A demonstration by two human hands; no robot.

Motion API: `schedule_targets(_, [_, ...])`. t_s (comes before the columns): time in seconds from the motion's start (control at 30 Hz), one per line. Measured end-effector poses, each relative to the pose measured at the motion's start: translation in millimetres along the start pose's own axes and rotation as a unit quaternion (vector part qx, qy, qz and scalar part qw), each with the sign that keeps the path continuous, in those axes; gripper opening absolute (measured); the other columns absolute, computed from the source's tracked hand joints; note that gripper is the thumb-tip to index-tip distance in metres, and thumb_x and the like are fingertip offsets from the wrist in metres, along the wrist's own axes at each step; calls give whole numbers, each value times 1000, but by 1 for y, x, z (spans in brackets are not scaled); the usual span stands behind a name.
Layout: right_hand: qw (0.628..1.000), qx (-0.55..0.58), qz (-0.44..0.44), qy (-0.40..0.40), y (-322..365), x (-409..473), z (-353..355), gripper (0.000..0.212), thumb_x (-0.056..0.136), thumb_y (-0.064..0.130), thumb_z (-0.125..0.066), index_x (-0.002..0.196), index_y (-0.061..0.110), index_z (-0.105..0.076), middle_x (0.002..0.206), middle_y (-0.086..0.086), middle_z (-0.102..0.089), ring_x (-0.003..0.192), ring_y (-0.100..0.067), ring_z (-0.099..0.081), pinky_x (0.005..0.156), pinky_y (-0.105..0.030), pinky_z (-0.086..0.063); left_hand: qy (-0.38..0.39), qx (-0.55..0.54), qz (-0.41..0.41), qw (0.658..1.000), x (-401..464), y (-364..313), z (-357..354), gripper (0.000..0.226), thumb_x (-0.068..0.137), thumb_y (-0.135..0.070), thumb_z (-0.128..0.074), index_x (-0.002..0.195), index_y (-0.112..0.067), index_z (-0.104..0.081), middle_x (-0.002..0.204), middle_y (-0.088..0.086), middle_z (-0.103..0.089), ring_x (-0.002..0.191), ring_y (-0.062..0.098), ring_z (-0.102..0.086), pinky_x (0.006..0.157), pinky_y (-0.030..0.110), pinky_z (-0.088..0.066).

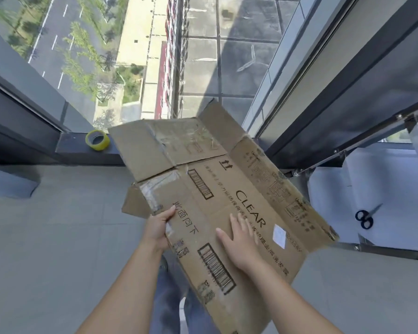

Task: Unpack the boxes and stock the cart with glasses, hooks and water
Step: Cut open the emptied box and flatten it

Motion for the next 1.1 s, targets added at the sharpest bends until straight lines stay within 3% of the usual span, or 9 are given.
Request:
schedule_targets(0.13, [995,-21,-55,85,-27,13,-43,67,96,55,-31,152,23,-11,159,4,4,146,-18,7,117,-45,-4,-195,4,0,981,36,54,37,7,88,1,-59,95,0,-61,108,24,-62,76,28,-63,72,37,-53])
schedule_targets(0.23, [982,25,-143,120,-56,16,-70,68,96,52,-35,151,20,-13,159,-4,-5,146,-26,-1,117,-42,-9,-312,27,30,949,45,85,65,33,87,-4,-64,117,4,-54,117,22,-60,102,36,-60,85,39,-49])
schedule_targets(0.3, [977,2,-171,127,-76,16,-81,67,96,51,-37,151,19,-14,158,-6,-8,145,-29,-4,117,-42,-13,-347,46,28,936,47,90,78,35,88,-6,-64,120,3,-53,118,21,-60,107,37,-59,92,43,-48])
schedule_targets(0.47, [974,-15,-205,92,-88,21,-83,73,93,51,-44,151,25,-8,158,-5,-5,144,-29,-3,114,-48,-18,-301,32,5,953,44,73,103,24,87,-9,-65,108,-7,-53,107,17,-63,98,33,-62,88,42,-50])
schedule_targets(0.7, [993,9,-73,90,10,42,-91,79,90,53,-50,151,29,-4,159,2,0,146,-23,3,115,-48,-11,-220,-37,-70,972,29,23,131,16,85,-3,-66,87,-14,-55,100,17,-64,89,29,-63,83,44,-52])
schedule_targets(0.87, [994,6,3,112,100,41,-129,79,90,53,-49,151,31,-4,159,6,-1,146,-19,4,116,-45,-10,-217,-94,-89,967,24,-16,174,18,85,-3,-66,86,-14,-51,86,10,-64,72,19,-63,50,28,-55])
schedule_targets(0.9, [993,0,11,117,114,40,-139,79,89,54,-49,151,31,-5,159,6,-2,146,-18,4,116,-44,-9,-217,-105,-90,966,23,-26,188,17,84,-5,-67,90,-11,-52,88,11,-65,74,20,-64,52,28,-56])
schedule_targets(1.0, [991,-29,13,130,154,39,-170,80,88,59,-46,151,30,-6,158,7,-3,146,-18,1,118,-44,-9,-204,-136,-91,965,25,-59,235,39,80,-11,-73,112,1,-54,110,22,-64,98,32,-65,85,50,-54])
schedule_targets(1.1, [989,-84,39,114,202,37,-207,80,88,60,-46,151,27,-9,158,5,-5,146,-18,-2,118,-41,-7,-217,-163,-100,957,34,-96,287,20,82,-8,-70,94,-7,-54,104,22,-65,97,33,-64,89,52,-50])
Point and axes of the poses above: each hand's wrist, its own x-axis towards the middle knuckle, its own z-axis out of the back of the hand, y = z × x, the point moved 1 cm from there along x, towards the middle knuckle
